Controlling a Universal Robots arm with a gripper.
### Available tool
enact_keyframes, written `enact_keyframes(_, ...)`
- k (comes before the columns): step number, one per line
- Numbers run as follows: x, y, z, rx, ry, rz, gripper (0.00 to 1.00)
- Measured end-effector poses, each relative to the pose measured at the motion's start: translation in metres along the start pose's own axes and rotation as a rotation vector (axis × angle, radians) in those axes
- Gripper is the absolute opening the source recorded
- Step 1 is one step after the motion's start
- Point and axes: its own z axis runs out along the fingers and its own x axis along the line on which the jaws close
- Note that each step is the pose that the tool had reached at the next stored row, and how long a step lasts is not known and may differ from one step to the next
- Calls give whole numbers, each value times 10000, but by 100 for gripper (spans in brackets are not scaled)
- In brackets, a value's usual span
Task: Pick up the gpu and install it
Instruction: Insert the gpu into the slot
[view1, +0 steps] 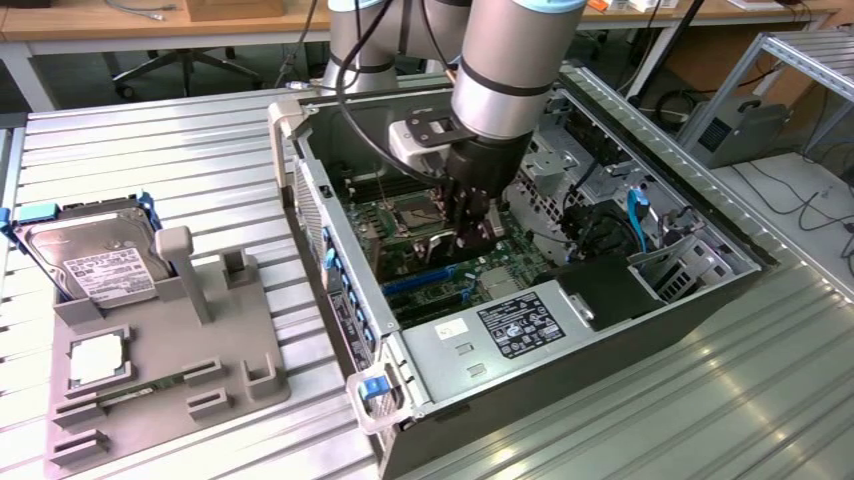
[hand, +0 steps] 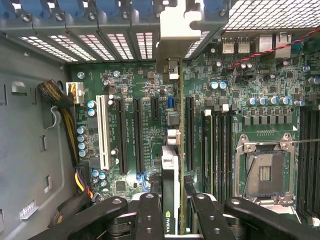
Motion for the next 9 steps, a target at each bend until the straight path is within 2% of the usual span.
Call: enact_keyframes(9,1,30,-1,17,-1,0,27)
